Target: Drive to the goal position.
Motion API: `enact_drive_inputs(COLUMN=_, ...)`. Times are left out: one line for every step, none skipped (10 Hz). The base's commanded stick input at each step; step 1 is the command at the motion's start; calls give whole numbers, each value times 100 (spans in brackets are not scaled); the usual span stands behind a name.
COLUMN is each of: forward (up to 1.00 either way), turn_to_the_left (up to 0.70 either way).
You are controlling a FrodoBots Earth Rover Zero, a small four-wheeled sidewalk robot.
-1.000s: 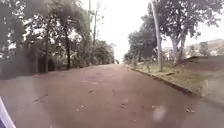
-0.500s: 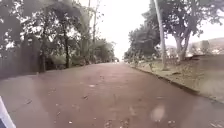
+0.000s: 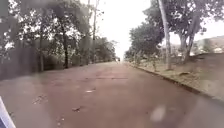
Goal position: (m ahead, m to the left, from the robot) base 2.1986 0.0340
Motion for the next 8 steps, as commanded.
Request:
enact_drive_inputs(forward=85, turn_to_the_left=0)
enact_drive_inputs(forward=85, turn_to_the_left=0)
enact_drive_inputs(forward=85, turn_to_the_left=0)
enact_drive_inputs(forward=85, turn_to_the_left=0)
enact_drive_inputs(forward=85, turn_to_the_left=0)
enact_drive_inputs(forward=85, turn_to_the_left=0)
enact_drive_inputs(forward=85, turn_to_the_left=0)
enact_drive_inputs(forward=85, turn_to_the_left=-8)
